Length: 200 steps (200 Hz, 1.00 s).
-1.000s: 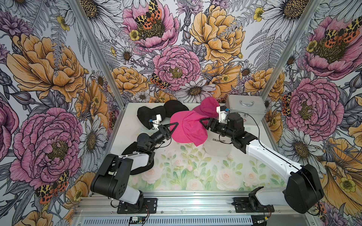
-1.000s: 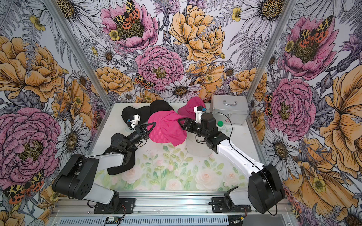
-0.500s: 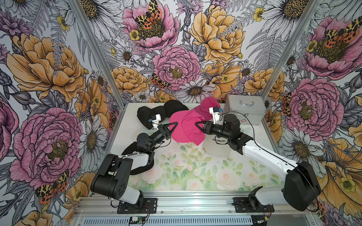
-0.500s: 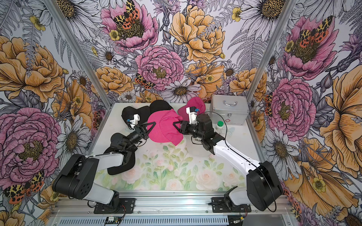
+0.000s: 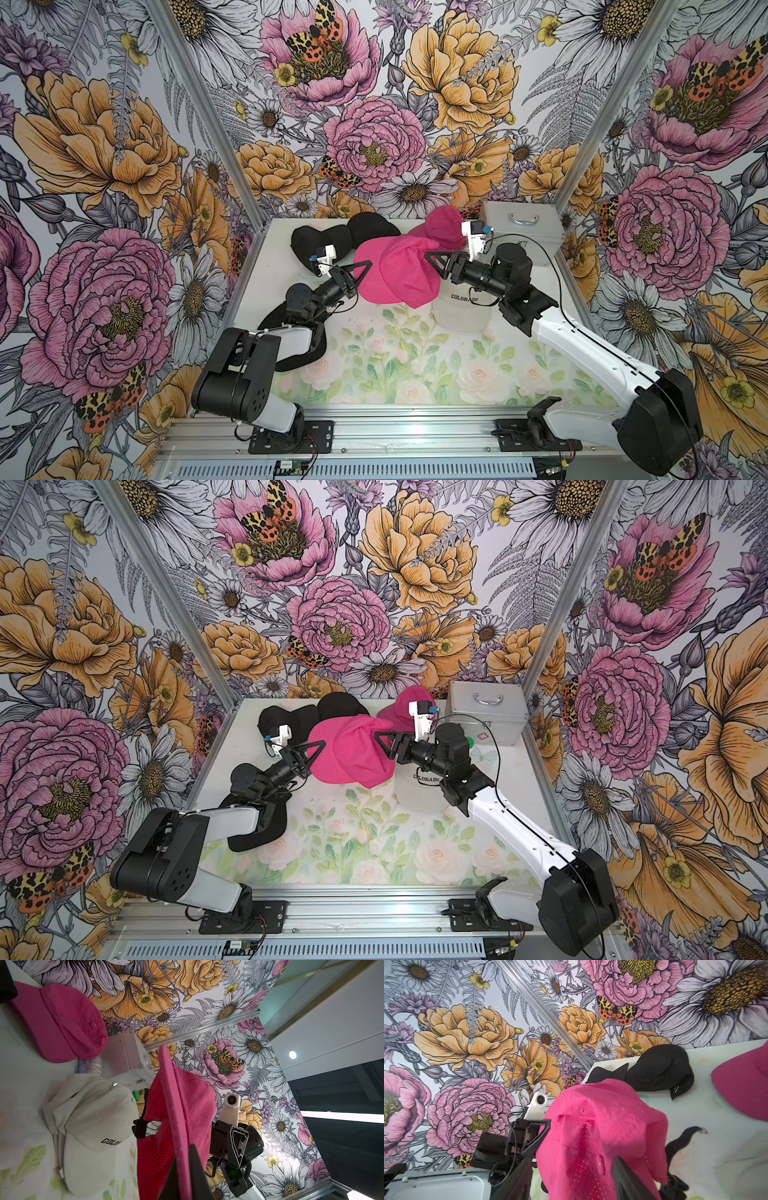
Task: Stack the baseball caps by color
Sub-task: Pick up the baseball cap from the center of the board.
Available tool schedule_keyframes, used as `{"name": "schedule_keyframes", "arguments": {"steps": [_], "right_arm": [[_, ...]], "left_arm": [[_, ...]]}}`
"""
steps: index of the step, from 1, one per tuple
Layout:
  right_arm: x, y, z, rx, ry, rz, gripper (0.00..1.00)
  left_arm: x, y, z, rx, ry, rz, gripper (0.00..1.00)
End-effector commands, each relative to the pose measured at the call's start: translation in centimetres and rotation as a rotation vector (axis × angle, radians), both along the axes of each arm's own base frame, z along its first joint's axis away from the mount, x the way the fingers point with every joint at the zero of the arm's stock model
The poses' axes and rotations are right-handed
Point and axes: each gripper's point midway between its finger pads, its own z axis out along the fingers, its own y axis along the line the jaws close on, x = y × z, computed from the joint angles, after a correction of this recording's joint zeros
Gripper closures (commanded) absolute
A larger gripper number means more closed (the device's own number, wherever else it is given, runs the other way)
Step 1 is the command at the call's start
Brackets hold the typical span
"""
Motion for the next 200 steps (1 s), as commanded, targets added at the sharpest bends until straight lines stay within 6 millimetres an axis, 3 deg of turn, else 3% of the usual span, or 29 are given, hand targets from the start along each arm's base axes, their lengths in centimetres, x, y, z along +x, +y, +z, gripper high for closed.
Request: {"name": "schedule_keyframes", "arguments": {"steps": [1,18,39,78,91,113,143,200], "right_arm": [[2.1,-3.8,-3.5,-0.062,0.095,-0.221,0.29],[2.3,-4.2,-5.2,-0.078,0.129,-0.224,0.27],[1.9,-2.6,-6.6,-0.079,0.145,-0.121,0.23],[1.6,-0.4,-6.6,-0.02,0.102,0.006,0.1],[1.9,-0.4,-6.8,-0.017,0.096,0.004,0.01],[2.0,0.0,-6.5,0.006,0.074,0.019,0.01],[1.3,1.1,-3.6,0.109,-0.028,0.098,0.04],[0.0,1.8,-0.5,0.17,-0.127,0.168,0.22]], "left_arm": [[-0.8,-0.3,1.4,0.011,-0.064,-0.028,1.0],[-1.0,-0.5,1.6,0.011,-0.068,-0.036,1.0],[-1.1,-0.9,1.8,0.012,-0.076,-0.047,1.0],[-1.3,-1.9,2.3,0.007,-0.084,-0.084,1.0],[-1.5,-2.1,2.8,-0.005,-0.088,-0.094,1.0],[-1.9,-2.2,4.2,-0.038,-0.107,-0.11,1.0],[-2.3,-2.6,6.1,-0.072,-0.123,-0.14,1.0],[-2.7,-2.9,9.1,-0.116,-0.166,-0.161,1.0]]}}
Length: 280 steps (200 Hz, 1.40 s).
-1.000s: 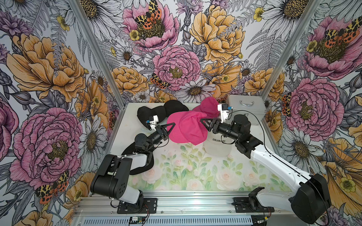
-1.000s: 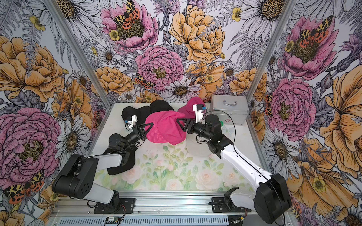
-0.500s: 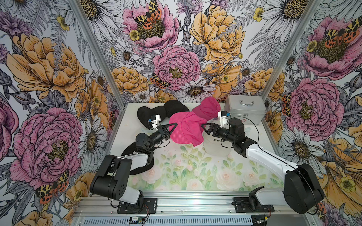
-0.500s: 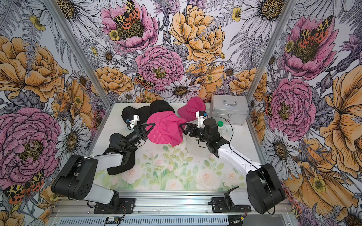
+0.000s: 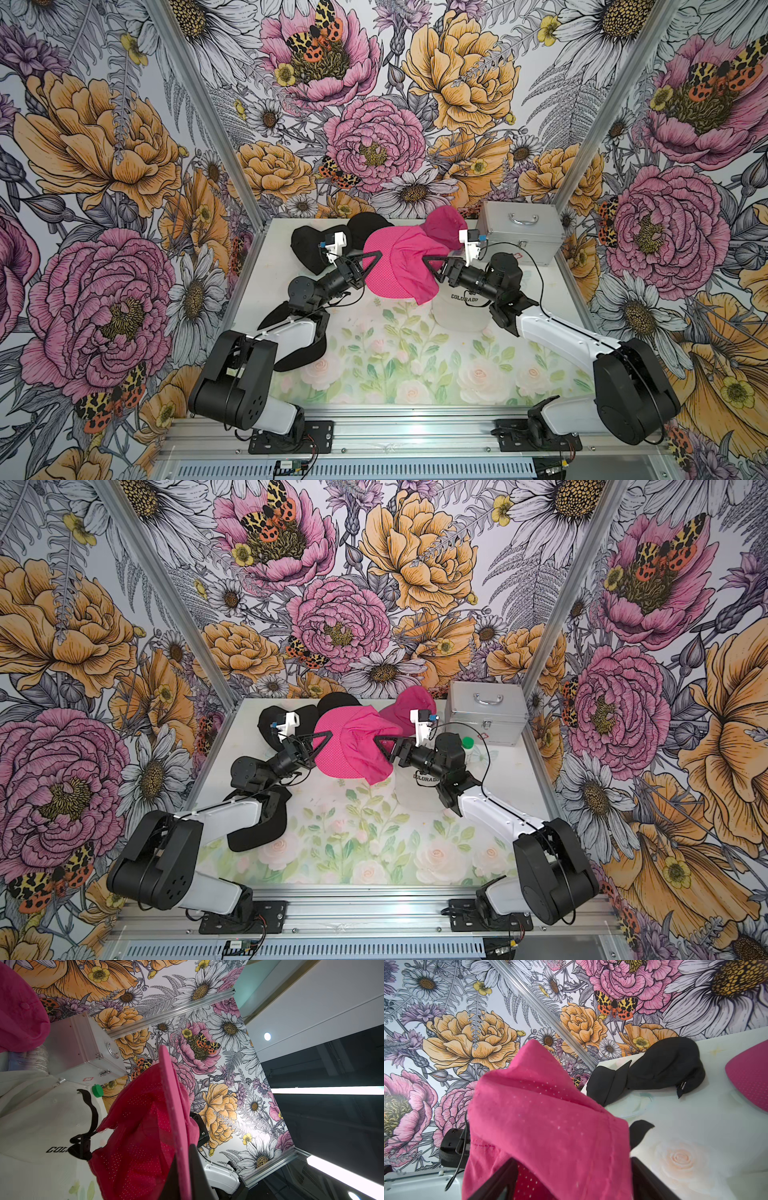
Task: Stack the baseball caps by color
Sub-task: Pick up the baseball cap from the center of the board.
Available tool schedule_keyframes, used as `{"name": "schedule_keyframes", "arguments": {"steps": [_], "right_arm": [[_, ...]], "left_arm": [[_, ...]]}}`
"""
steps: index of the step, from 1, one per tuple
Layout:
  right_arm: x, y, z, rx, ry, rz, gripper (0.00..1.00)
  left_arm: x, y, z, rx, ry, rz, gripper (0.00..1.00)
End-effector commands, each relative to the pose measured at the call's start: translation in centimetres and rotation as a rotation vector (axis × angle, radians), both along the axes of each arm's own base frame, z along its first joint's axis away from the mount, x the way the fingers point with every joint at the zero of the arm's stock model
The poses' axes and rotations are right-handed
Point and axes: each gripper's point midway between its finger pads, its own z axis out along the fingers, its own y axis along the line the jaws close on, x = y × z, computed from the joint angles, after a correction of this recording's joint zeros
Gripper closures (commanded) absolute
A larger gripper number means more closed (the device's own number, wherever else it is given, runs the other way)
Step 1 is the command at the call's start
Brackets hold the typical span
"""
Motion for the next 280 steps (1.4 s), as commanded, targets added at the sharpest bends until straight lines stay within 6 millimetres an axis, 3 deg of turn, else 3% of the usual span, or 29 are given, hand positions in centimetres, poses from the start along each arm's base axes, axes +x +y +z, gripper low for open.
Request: {"name": "schedule_keyframes", "arguments": {"steps": [1,14,42,88,110,149,203,228,235,253,280], "right_arm": [[-1.1,0.5,2.6,0.053,-0.088,0.049,0.23],[-1.6,0.3,3.5,0.068,-0.118,0.052,0.31],[-2.8,-0.2,5.6,0.091,-0.191,0.053,0.59],[-4.1,-1.1,6.7,0.049,-0.255,0.051,1.0],[-5.3,-1.1,7.6,0.001,-0.297,0.101,1.0],[-10.1,0.7,11.0,-0.003,-0.363,0.388,1.0],[-15.9,2.9,13.7,0.005,-0.452,0.657,1.0],[-17.0,2.8,14.3,-0.03,-0.483,0.677,1.0],[-17.0,2.7,13.8,-0.065,-0.479,0.675,1.0],[-16.4,2.8,11.8,-0.159,-0.472,0.67,1.0],[-13.7,3.9,7.6,-0.272,-0.367,0.666,1.0]], "left_arm": [[-1.0,0.0,2.6,-0.034,-0.073,-0.023,1.0],[-1.1,0.0,3.0,-0.043,-0.078,-0.028,1.0],[-0.8,0.6,3.1,-0.05,-0.075,-0.018,1.0],[0.1,2.7,2.6,-0.027,-0.079,0.03,1.0],[1.0,3.6,0.7,0.027,-0.061,0.059,1.0],[3.9,5.8,-4.0,0.151,0.014,0.14,1.0],[5.5,3.3,-7.2,0.242,0.008,0.088,1.0],[6.6,4.1,-9.4,0.303,0.041,0.146,1.0],[6.7,4.5,-9.7,0.313,0.048,0.164,0.95],[6.6,5.5,-9.9,0.332,0.045,0.191,0.55],[5.4,7.0,-9.2,0.407,-0.017,0.256,0.24]]}}
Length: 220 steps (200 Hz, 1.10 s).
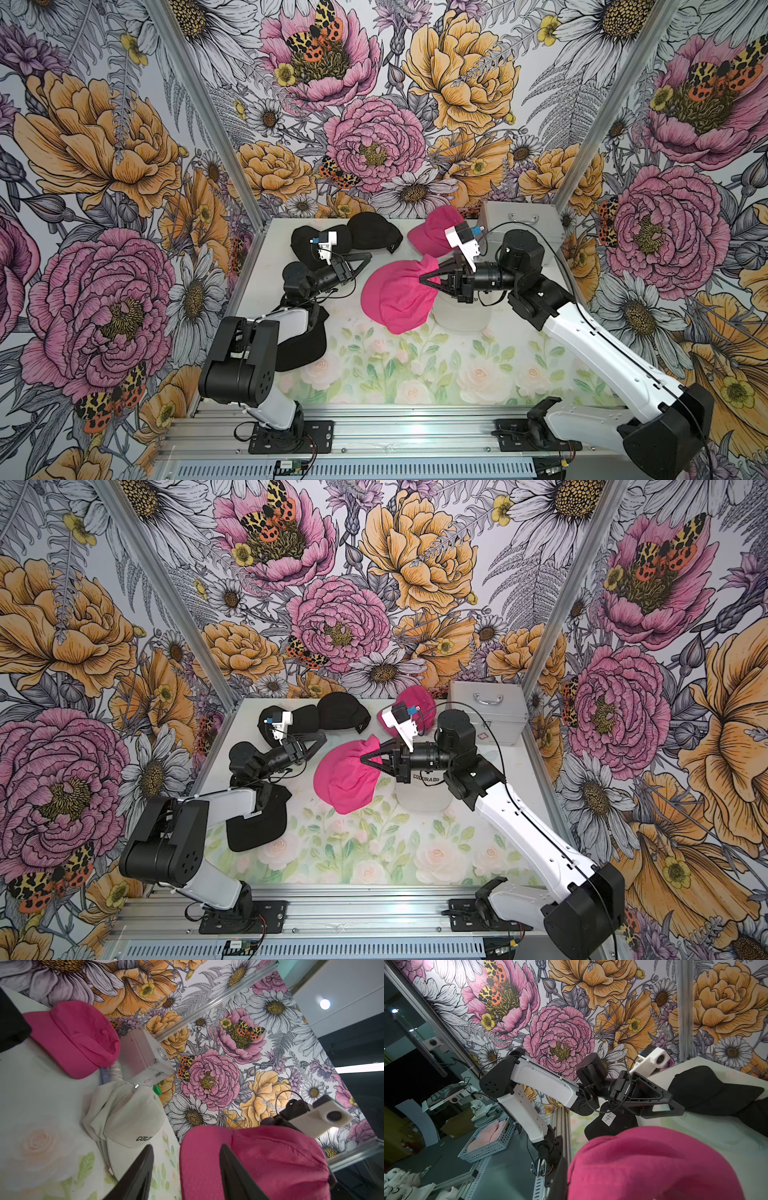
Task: Stack the baseball caps by color
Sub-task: Pick up the baseball cap from the center of the board, then place the baseball cap at the center of the board.
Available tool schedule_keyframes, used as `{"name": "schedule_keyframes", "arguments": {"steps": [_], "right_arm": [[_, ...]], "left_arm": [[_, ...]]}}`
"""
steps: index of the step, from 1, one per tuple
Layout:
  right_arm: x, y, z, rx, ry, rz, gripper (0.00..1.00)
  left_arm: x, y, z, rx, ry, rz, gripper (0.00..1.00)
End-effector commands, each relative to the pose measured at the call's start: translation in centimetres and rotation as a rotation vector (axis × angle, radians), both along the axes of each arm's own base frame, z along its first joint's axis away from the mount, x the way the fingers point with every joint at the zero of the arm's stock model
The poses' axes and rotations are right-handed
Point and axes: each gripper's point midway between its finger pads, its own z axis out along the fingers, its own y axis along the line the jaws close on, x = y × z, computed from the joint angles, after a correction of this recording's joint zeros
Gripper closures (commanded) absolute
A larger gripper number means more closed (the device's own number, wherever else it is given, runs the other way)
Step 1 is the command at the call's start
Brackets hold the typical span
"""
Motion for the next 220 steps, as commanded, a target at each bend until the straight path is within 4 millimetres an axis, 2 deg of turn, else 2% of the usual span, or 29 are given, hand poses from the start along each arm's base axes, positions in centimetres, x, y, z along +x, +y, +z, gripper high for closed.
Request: {"name": "schedule_keyframes", "arguments": {"steps": [1,22,45,74,87,106,124,150,181,220], "right_arm": [[0.0,0.5,-3.1,-0.114,-0.008,0.057,1.0],[1.4,1.3,-6.3,-0.253,0.027,0.039,1.0],[2.8,1.7,-9.3,-0.39,-0.025,0.015,1.0],[3.7,2.0,-11.7,-0.459,-0.144,0.053,1.0],[3.3,2.2,-12.2,-0.474,-0.216,0.102,1.0],[1.9,2.1,-13.0,-0.495,-0.333,0.194,1.0],[1.3,1.8,-13.4,-0.526,-0.436,0.243,1.0],[1.3,1.0,-14.3,-0.621,-0.531,0.271,1.0],[0.9,0.4,-15.5,-0.725,-0.609,0.309,1.0],[-0.8,1.0,-15.0,-0.7,-0.689,0.376,1.0]], "left_arm": [[0.3,2.2,-1.0,0.096,-0.006,0.129,0.23],[-0.8,3.0,-0.9,0.291,-0.049,0.189,0.02],[-2.5,3.1,-0.1,0.55,-0.158,0.243,0.01],[-4.8,0.9,1.0,0.652,-0.331,0.188,0.01],[-5.8,-0.4,1.2,0.677,-0.402,0.13,0.01],[-8.3,-3.1,1.5,0.697,-0.542,-0.034,0.01],[-11.3,-5.2,1.5,0.743,-0.688,-0.2,0.01],[-16.2,-6.7,0.7,0.739,-0.82,-0.476,0.01],[-17.4,-7.4,1.1,0.718,-0.866,-0.556,0.01],[-18.1,-9.3,-0.1,0.709,-0.869,-0.678,0.01]]}}
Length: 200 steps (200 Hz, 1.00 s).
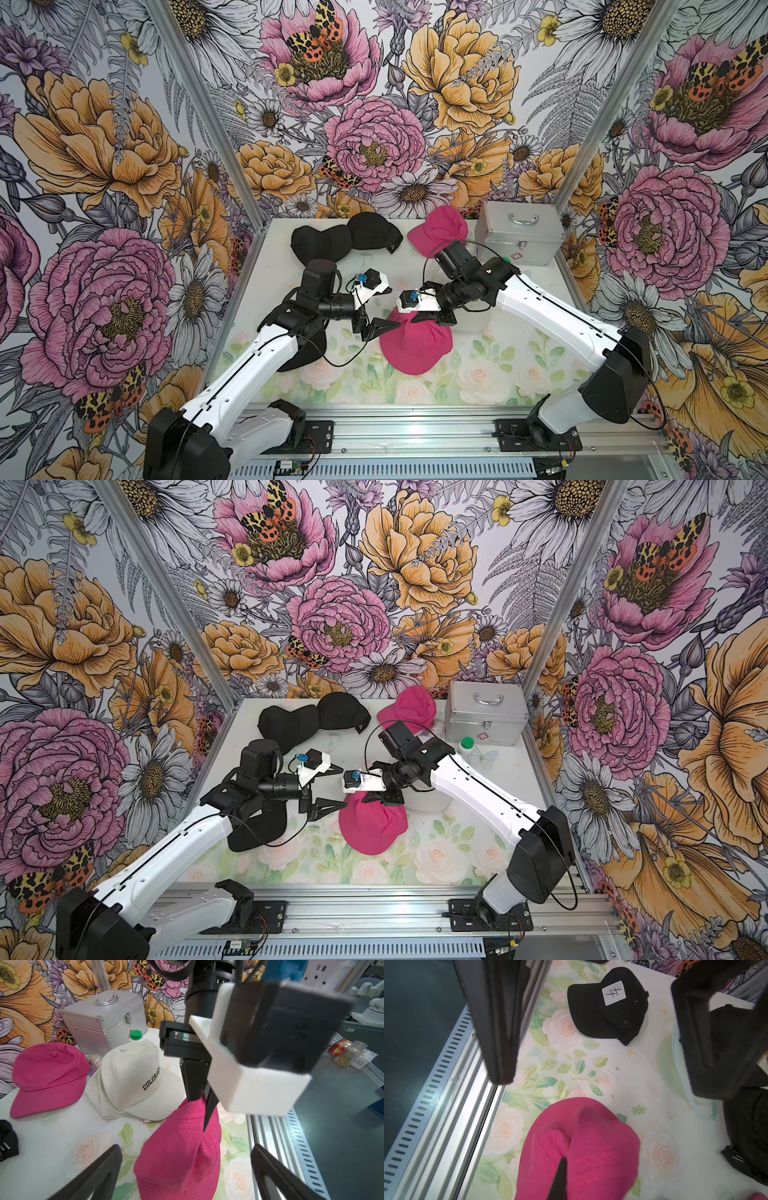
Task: Stack the baseball caps by color
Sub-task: Place the baseball cap at the center of the board.
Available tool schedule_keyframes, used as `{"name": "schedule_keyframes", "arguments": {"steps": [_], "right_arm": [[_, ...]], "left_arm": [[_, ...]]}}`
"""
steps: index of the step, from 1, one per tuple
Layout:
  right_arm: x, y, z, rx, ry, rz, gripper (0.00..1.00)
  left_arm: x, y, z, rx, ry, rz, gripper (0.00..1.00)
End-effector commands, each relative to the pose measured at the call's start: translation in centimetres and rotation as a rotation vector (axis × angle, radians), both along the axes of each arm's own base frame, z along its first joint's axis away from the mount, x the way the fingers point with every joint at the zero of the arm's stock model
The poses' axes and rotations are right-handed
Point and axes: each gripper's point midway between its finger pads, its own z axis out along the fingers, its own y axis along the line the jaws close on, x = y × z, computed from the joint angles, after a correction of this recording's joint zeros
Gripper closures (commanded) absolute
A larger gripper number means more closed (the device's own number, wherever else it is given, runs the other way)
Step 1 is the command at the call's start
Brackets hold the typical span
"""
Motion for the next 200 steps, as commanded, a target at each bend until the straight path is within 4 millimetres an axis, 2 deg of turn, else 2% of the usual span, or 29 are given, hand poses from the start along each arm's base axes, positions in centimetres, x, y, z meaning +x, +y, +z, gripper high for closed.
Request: {"name": "schedule_keyframes", "arguments": {"steps": [1,41,61,69,73,81,90,94,119,135,157,174,200], "right_arm": [[-0.9,-0.1,1.9,0.015,-0.103,0.078,1.0],[-2.2,0.6,2.8,0.033,-0.147,0.146,1.0],[-2.4,0.5,2.9,0.037,-0.154,0.157,1.0],[-2.3,0.4,2.8,0.031,-0.157,0.154,1.0],[-2.3,0.4,2.7,0.027,-0.156,0.152,1.0],[-2.2,0.3,2.6,0.022,-0.159,0.147,1.0],[-2.1,0.3,2.5,0.02,-0.157,0.142,1.0],[-2.1,0.2,2.5,0.02,-0.155,0.14,1.0],[-2.1,0.0,2.5,0.029,-0.132,0.126,1.0],[-2.2,-0.2,2.3,0.028,-0.108,0.111,1.0],[-2.4,-0.3,1.7,0.032,-0.043,0.081,0.89],[-2.5,-0.6,1.0,0.025,0.004,0.051,0.75],[-2.2,-1.2,0.2,0.017,0.06,0.0,0.68]], "left_arm": [[-1.5,-1.0,-0.9,0.033,0.019,-0.115,0.01],[-0.7,-2.7,-2.6,0.102,0.04,-0.147,0.02],[-1.1,-3.0,-2.4,0.081,0.035,-0.196,0.11],[-1.2,-3.1,-2.1,0.07,0.035,-0.208,0.19],[-1.2,-3.1,-2.0,0.067,0.039,-0.211,0.26],[-1.2,-3.1,-1.9,0.065,0.047,-0.208,0.45],[-1.1,-3.0,-1.6,0.062,0.058,-0.199,0.73],[-1.1,-2.9,-1.6,0.062,0.065,-0.194,0.8],[-1.7,-2.2,-0.9,0.034,0.067,-0.195,1.0],[-2.0,-1.7,0.0,0.004,0.055,-0.204,1.0],[-2.1,-1.0,1.0,-0.025,0.042,-0.196,1.0],[-1.8,-0.6,1.6,-0.038,0.047,-0.179,1.0],[-1.6,-0.3,2.3,-0.054,0.041,-0.17,1.0]]}}
